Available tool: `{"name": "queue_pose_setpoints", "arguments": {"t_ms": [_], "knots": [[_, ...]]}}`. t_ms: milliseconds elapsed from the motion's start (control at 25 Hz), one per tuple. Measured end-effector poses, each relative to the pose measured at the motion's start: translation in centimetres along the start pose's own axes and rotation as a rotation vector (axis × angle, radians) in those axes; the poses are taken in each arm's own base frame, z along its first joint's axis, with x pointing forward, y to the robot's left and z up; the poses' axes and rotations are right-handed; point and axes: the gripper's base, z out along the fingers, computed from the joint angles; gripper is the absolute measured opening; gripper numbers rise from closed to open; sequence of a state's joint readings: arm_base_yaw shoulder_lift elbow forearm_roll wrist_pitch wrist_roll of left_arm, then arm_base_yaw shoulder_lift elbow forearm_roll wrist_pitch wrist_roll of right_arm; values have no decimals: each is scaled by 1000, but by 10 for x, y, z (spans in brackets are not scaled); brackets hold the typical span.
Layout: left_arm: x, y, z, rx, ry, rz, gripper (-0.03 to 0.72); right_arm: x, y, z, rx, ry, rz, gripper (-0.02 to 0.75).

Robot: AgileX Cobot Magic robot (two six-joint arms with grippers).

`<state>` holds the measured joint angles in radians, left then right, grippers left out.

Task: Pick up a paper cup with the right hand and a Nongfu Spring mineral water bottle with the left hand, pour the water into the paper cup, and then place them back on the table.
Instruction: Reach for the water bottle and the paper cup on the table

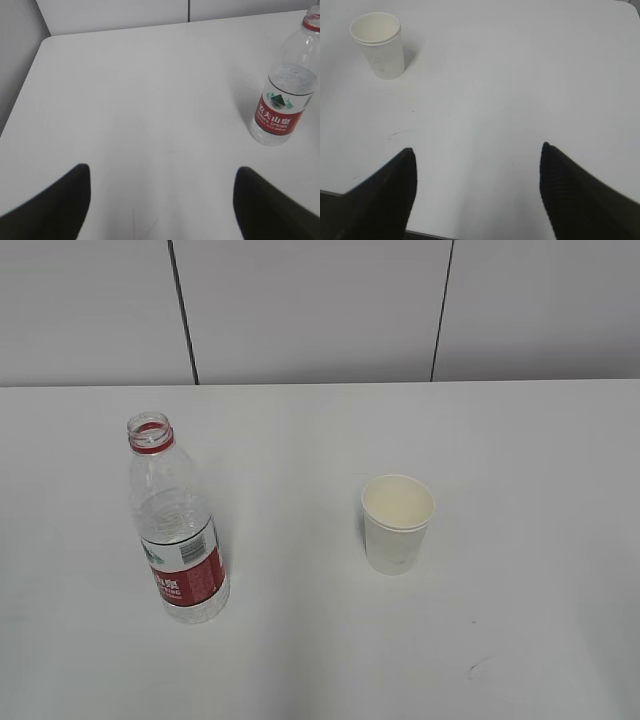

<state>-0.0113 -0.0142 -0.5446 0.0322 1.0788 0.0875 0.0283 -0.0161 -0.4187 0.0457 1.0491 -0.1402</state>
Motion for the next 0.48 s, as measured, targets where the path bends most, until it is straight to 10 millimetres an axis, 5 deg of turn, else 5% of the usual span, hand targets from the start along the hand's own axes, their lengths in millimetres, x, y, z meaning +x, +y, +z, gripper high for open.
{"name": "queue_pose_setpoints", "arguments": {"t_ms": [480], "knots": [[0,0,0,-3,0,1,527,0,0,0,0,0,0,564]]}}
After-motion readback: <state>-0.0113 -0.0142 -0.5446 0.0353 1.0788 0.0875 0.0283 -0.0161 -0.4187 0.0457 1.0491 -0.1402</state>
